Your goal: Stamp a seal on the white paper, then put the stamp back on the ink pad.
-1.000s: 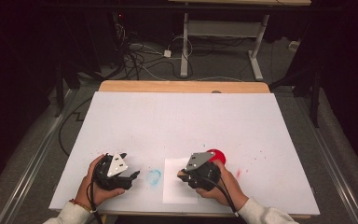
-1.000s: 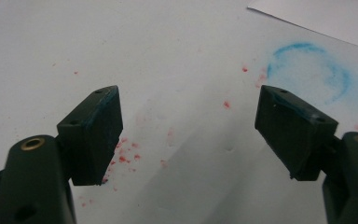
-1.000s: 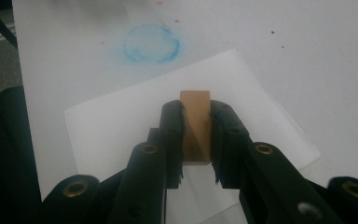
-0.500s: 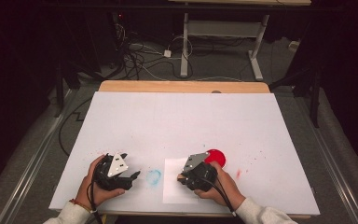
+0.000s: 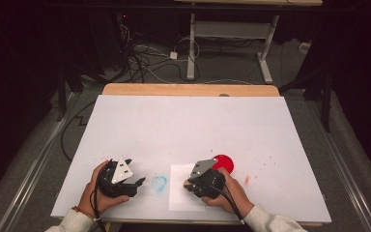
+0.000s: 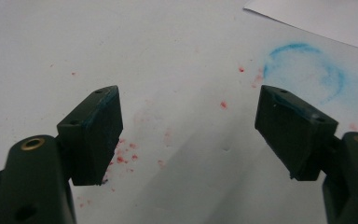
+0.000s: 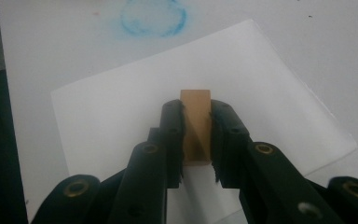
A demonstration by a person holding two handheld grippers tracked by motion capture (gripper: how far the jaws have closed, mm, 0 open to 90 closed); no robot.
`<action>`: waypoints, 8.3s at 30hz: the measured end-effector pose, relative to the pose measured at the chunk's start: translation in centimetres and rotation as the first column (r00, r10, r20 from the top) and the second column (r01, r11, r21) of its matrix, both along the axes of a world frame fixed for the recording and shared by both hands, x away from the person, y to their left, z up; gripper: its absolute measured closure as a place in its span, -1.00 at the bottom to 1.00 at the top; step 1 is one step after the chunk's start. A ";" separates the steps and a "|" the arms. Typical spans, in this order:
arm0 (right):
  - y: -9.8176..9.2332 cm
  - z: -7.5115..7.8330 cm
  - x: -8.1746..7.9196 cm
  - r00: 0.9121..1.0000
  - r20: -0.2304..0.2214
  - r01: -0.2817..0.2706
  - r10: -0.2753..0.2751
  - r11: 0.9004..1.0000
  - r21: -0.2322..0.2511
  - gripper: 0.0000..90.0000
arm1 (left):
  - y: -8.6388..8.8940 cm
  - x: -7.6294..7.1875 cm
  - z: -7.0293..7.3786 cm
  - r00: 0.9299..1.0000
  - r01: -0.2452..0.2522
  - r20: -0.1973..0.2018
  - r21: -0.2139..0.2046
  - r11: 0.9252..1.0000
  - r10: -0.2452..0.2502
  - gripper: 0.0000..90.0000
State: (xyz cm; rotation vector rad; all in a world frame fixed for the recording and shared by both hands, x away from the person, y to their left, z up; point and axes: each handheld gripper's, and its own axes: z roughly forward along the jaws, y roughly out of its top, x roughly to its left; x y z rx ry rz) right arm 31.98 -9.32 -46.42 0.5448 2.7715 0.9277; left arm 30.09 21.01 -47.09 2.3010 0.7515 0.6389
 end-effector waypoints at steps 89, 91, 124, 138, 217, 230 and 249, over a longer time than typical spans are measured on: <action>-4.9 5.4 0.7 0.990 0.089 0.099 -0.111 0.987 0.128 0.68 | 0.3 0.4 0.0 1.000 0.006 -0.005 -0.032 0.999 -0.007 -0.50; -5.1 5.6 0.7 0.989 0.094 0.105 -0.118 0.985 0.134 0.68 | 0.3 0.4 0.0 1.000 0.009 -0.006 -0.030 1.000 -0.009 -0.50; -8.4 6.1 2.8 0.961 0.118 0.235 -0.248 0.965 0.118 0.68 | 0.0 0.0 -0.1 1.000 0.013 -0.004 -0.011 1.000 -0.013 -0.50; -8.7 4.3 3.7 0.959 0.088 0.264 -0.269 0.963 0.056 0.68 | 0.1 0.0 -0.1 1.000 0.012 -0.004 -0.009 1.000 -0.012 -0.50; -9.6 6.2 2.4 0.914 0.269 0.246 -0.302 0.943 0.223 -0.01 | 0.0 0.0 -0.1 1.000 0.006 -0.006 0.010 1.000 -0.005 -0.50; -8.8 5.8 1.9 0.891 0.327 0.244 -0.315 0.940 0.240 -0.63 | 0.0 0.0 -0.1 1.000 0.001 0.001 0.007 1.000 -0.001 -0.50; -10.4 6.8 1.0 0.881 0.361 0.212 -0.306 0.937 0.277 -0.58 | 0.0 0.0 -0.1 1.000 0.004 0.002 0.019 1.000 -0.004 -0.50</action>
